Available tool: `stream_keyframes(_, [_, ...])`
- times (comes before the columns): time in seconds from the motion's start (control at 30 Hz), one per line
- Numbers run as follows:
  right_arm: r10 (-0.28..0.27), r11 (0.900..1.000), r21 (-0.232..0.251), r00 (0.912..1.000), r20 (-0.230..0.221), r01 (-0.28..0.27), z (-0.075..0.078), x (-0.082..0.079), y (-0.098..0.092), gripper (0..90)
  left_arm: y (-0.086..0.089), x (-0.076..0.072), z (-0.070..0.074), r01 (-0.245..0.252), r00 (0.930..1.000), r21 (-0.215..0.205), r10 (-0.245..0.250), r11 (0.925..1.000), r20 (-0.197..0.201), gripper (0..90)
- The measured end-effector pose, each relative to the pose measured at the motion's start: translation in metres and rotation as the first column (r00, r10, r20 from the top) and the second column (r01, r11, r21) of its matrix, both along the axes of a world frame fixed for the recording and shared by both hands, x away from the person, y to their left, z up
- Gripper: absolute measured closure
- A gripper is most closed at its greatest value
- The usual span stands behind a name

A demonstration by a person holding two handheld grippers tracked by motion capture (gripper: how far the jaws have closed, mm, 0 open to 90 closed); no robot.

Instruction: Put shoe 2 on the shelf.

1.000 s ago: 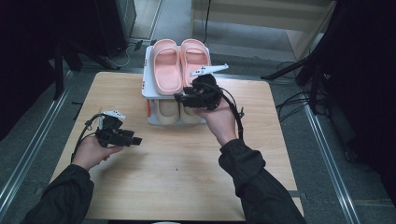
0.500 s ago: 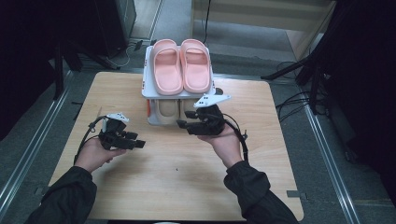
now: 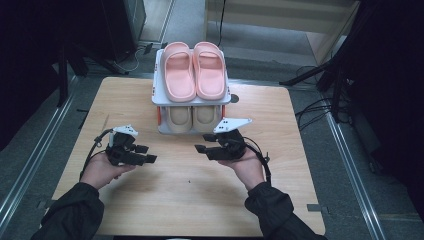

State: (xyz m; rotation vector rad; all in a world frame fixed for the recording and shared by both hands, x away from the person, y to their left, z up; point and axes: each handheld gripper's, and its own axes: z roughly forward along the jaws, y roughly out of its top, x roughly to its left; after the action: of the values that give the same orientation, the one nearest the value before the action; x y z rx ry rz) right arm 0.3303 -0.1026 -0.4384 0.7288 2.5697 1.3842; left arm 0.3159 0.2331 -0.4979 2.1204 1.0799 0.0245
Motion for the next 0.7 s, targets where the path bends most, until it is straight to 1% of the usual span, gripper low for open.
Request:
stream_keyframes(0.1, [0.003, 1.0, 0.01, 1.0, -0.009, -0.003, -0.006, -0.002, -0.005, 51.3, -0.002, -0.003, 0.0, 0.003, 1.0, 0.005, -0.003, 1.0, 0.006, 38.9])
stream_keyframes(0.17, [0.0, 1.0, 0.005, 0.9999, -0.015, 0.0, -0.01, -0.003, -0.007, 51.3, -0.002, -0.005, 0.001, 0.006, 0.9999, 0.005, -0.006, 1.0, 0.009, 38.7])
stream_keyframes(0.23, [-0.013, 1.0, -0.01, 0.9997, -0.02, 0.013, -0.014, -0.005, -0.009, 51.2, -0.003, -0.007, 0.002, 0.008, 0.9999, 0.0, -0.008, 1.0, 0.014, 38.5])
stream_keyframes(0.3, [-0.006, 1.0, -0.003, 0.9996, -0.029, 0.006, -0.017, -0.009, -0.012, 50.5, -0.003, -0.01, 0.002, 0.011, 0.9998, -0.011, -0.011, 0.9999, 0.016, 38.3])
stream_keyframes(0.37, [0.002, 1.0, -0.009, 0.9994, -0.035, -0.002, -0.021, -0.013, -0.015, 50.0, -0.005, -0.012, 0.003, 0.021, 0.9996, -0.006, -0.021, 0.9998, 0.017, 38.1])
stream_keyframes(0.4, [0.008, 1.0, -0.014, 0.9995, -0.031, -0.008, -0.024, -0.014, -0.016, 49.8, -0.006, -0.013, 0.003, 0.022, 0.9995, -0.001, -0.022, 0.9998, 0.021, 38.0])
stream_keyframes(0.47, [0.005, 1.0, -0.028, 0.9994, -0.034, -0.006, -0.028, -0.017, -0.019, 49.5, -0.007, -0.015, 0.004, 0.031, 0.9993, 0.005, -0.031, 0.9995, 0.02, 37.9])
stream_keyframes(0.57, [-0.014, 0.999, -0.043, 0.999, -0.043, 0.012, -0.033, -0.02, -0.021, 49.5, -0.009, -0.018, 0.004, 0.045, 0.9987, 0.008, -0.045, 0.999, 0.022, 37.7])
stream_keyframes(0.67, [-0.019, 0.999, -0.033, 0.9974, -0.07, 0.016, -0.038, -0.022, -0.02, 49.5, -0.01, -0.019, 0.004, 0.054, 0.9982, 0.013, -0.055, 0.9984, 0.024, 37.7])
stream_keyframes(0.7, [-0.014, 0.999, -0.035, 0.9979, -0.063, 0.012, -0.039, -0.022, -0.019, 49.5, -0.01, -0.018, 0.003, 0.053, 0.9984, 0.011, -0.053, 0.9985, 0.017, 37.7])
